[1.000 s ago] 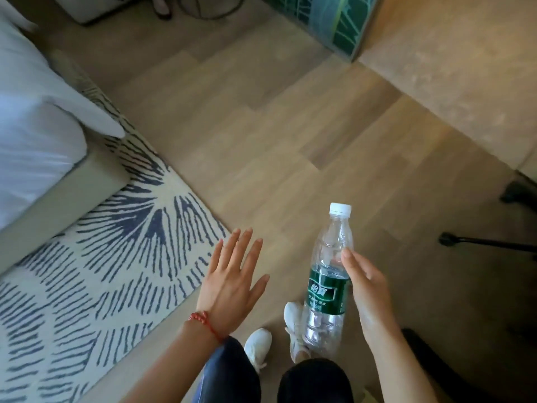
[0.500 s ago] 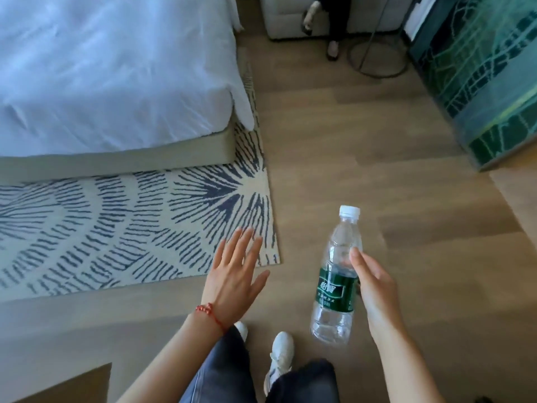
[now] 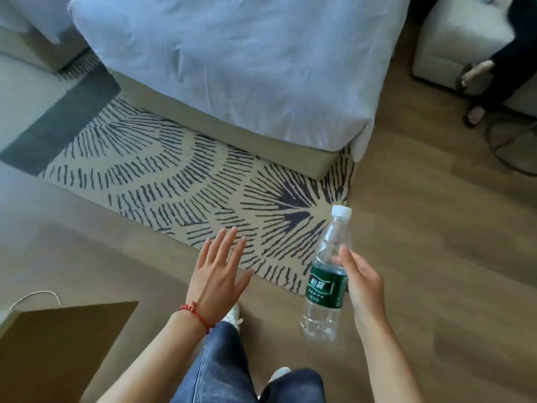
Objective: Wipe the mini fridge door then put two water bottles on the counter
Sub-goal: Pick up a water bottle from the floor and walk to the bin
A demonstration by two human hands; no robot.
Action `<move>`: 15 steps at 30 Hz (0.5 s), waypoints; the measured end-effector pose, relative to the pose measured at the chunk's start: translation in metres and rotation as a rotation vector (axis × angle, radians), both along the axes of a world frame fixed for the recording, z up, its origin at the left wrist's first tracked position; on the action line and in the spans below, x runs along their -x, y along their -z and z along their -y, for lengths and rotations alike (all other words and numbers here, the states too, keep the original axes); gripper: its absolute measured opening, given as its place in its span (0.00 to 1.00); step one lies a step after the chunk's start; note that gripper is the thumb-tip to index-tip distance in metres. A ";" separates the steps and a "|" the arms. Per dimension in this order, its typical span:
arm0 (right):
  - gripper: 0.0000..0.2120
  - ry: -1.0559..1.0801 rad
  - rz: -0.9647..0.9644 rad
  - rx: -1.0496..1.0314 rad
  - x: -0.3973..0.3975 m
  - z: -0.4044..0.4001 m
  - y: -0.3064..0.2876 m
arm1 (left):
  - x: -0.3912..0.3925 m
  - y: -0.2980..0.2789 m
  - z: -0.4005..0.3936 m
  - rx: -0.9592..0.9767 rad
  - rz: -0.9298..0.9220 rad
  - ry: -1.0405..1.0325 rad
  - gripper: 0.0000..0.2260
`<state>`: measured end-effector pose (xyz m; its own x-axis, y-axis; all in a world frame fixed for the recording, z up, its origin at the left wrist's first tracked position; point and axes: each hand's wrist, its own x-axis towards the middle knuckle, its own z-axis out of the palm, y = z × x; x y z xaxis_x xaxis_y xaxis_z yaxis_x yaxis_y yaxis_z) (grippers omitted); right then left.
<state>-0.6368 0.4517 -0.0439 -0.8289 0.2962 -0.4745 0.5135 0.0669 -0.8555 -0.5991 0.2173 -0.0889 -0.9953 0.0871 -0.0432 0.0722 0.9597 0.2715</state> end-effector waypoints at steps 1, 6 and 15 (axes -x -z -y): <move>0.29 -0.034 0.002 0.001 0.015 0.016 0.000 | 0.009 0.001 0.015 -0.002 0.003 -0.034 0.27; 0.32 -0.226 0.009 -0.015 0.088 0.095 -0.003 | 0.051 0.004 0.085 -0.004 0.005 -0.165 0.27; 0.36 -0.565 0.024 -0.046 0.202 0.208 -0.001 | 0.100 0.009 0.178 0.024 -0.007 -0.493 0.25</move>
<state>-0.8385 0.2438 -0.0426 -0.8537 -0.1695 -0.4923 0.4066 0.3735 -0.8337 -0.6994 0.0395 -0.0975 -0.9180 -0.3953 -0.0322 -0.3903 0.8860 0.2503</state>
